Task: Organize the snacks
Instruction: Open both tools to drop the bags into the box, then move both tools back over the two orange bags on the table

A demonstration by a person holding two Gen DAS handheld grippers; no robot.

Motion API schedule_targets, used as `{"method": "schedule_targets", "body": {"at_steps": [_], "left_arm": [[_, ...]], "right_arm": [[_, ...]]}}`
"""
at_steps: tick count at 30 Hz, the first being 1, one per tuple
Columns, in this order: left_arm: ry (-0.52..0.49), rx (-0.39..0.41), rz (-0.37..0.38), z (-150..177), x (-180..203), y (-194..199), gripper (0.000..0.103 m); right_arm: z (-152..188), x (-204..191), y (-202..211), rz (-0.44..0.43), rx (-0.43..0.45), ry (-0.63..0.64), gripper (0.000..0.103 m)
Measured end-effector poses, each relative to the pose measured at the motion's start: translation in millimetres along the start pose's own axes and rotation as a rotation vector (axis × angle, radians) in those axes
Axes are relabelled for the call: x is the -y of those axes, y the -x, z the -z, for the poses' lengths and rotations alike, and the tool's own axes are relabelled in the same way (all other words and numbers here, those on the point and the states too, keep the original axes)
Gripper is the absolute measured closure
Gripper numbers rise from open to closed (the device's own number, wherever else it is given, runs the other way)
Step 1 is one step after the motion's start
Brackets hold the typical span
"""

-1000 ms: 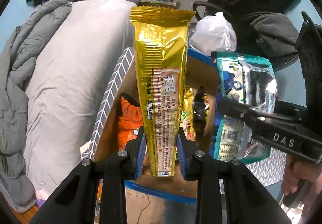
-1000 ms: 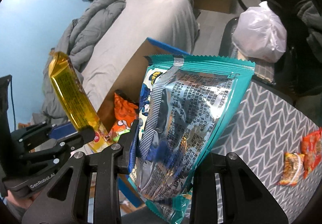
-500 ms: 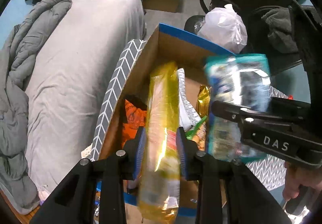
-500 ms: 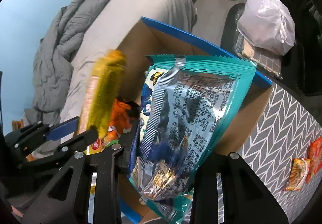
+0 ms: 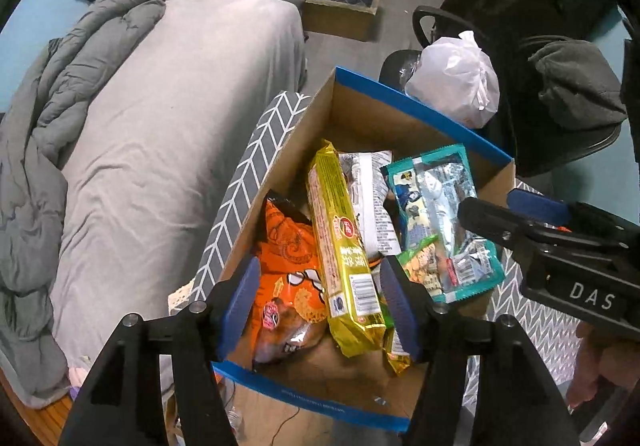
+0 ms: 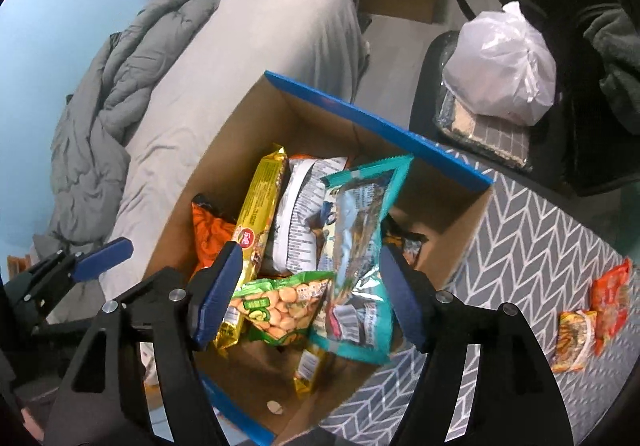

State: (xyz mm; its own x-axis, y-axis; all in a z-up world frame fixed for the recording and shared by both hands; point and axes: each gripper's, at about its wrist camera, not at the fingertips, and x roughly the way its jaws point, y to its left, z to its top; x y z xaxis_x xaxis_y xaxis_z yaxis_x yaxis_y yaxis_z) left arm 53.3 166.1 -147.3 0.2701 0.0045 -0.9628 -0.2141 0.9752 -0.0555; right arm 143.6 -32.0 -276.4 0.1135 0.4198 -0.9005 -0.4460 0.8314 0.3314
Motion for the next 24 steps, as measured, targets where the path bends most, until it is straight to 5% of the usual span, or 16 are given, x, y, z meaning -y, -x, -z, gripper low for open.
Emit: {"method": "schedule_targets", "body": {"at_steps": [7, 24], "left_arm": [[-0.013, 0.030, -0.005, 10, 10, 21, 0.028], [-0.025, 0.045, 0.051, 31, 60, 46, 0.028]], "right_arm": [[6, 3, 26, 0.044, 0.036, 0.051, 0.030], [39, 43, 82, 0.114, 0.064, 0.118, 0.030]]}}
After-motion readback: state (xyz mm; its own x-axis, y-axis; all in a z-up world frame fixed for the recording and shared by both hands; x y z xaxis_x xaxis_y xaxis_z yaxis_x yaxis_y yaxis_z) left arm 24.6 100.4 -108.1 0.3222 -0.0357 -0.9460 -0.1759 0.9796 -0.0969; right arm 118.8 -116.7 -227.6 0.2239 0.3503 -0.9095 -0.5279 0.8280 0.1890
